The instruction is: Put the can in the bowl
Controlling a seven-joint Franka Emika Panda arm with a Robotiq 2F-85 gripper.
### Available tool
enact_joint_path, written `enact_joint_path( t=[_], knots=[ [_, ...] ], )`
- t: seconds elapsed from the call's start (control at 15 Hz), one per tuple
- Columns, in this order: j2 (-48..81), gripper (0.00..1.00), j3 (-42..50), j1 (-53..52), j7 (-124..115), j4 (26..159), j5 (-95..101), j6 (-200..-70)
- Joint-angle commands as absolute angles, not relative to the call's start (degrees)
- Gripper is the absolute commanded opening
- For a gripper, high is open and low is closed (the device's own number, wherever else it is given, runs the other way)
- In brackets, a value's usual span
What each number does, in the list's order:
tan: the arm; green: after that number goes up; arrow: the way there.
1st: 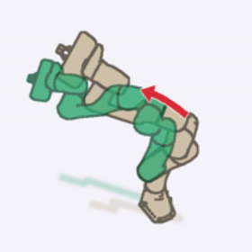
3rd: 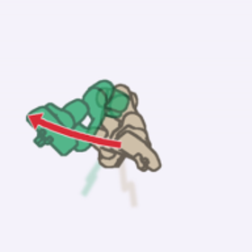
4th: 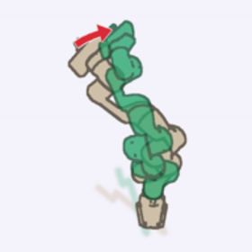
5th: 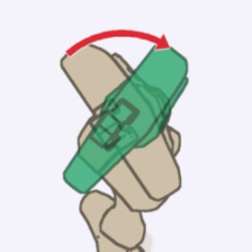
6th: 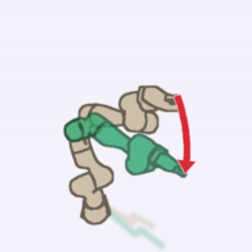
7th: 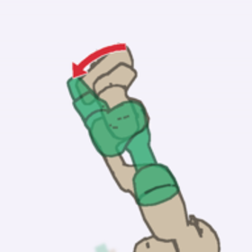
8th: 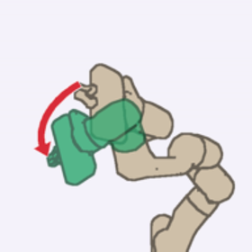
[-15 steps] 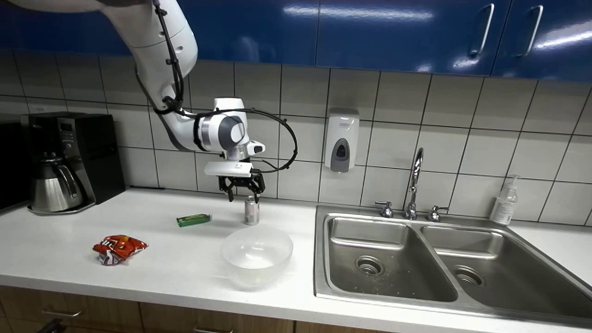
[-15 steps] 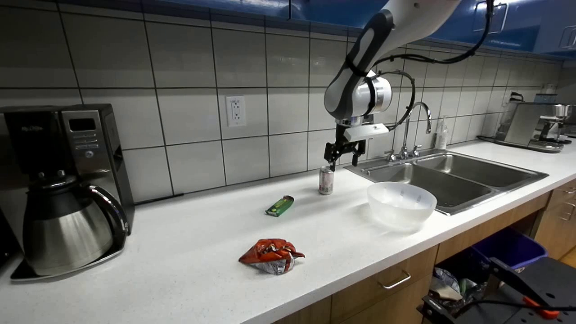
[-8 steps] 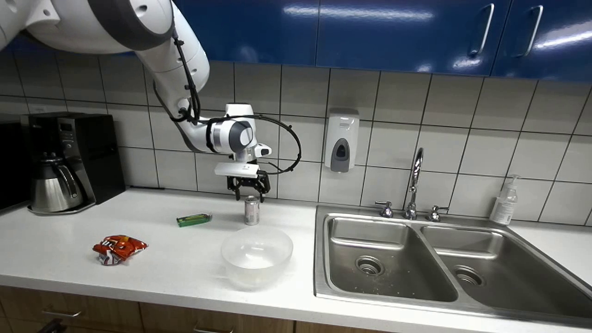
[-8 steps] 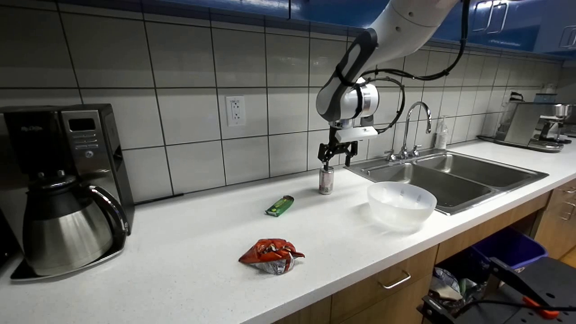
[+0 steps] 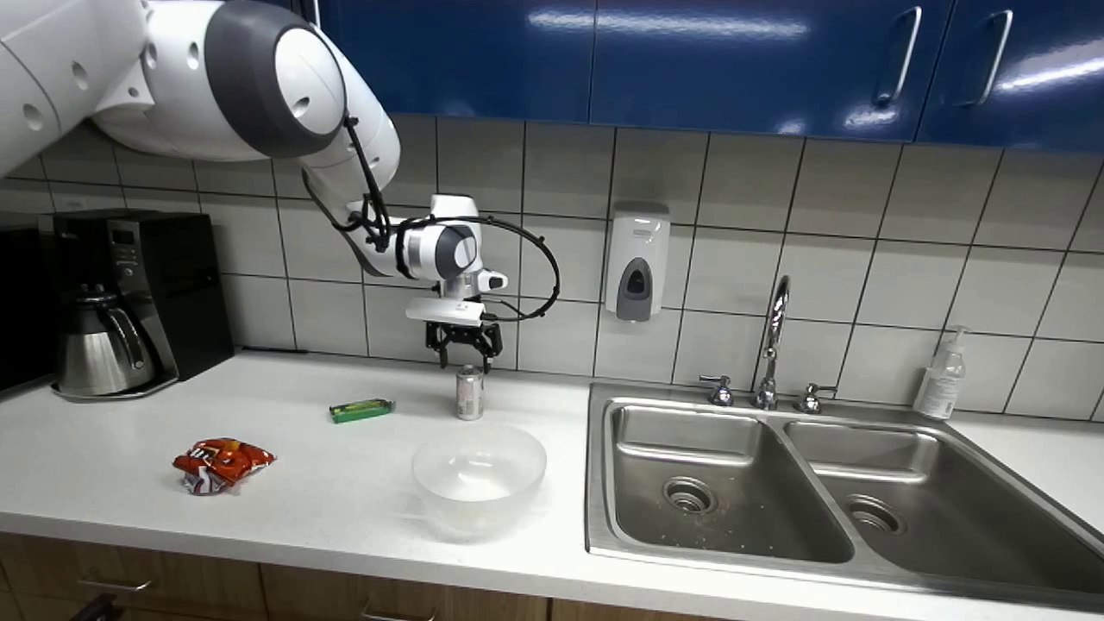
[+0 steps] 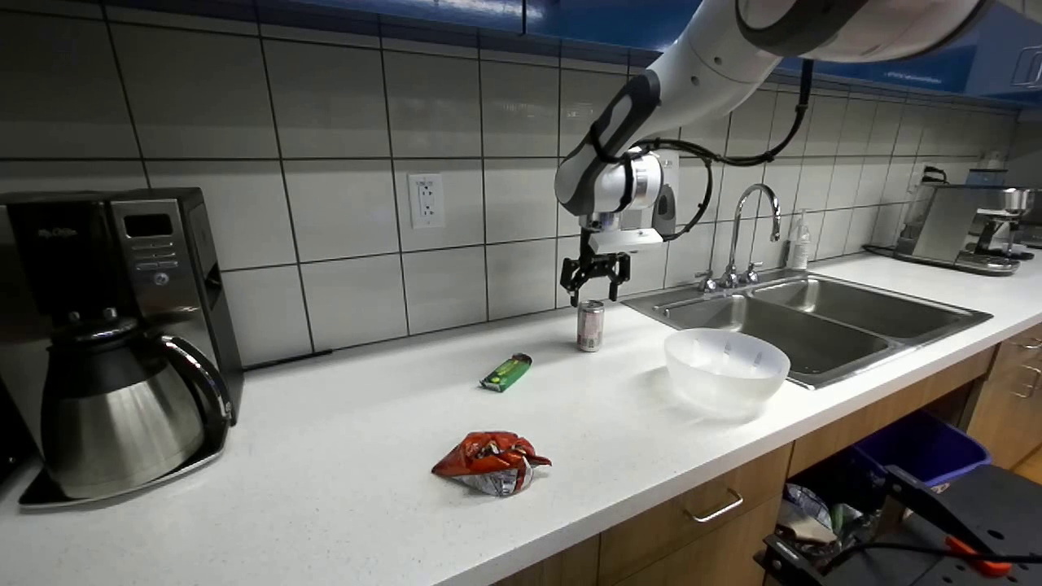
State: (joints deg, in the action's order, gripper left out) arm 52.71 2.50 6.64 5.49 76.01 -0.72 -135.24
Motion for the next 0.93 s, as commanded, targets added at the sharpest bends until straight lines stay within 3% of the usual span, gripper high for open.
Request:
enact_joint_path(
  t=[0.0,0.87],
  knots=[
    [57.6,1.0,1.4,7.4,4.9,66.9,-1.6,-129.5],
    [64.2,1.0,2.1,7.7,4.8,58.8,-0.8,-126.3]
  ],
)
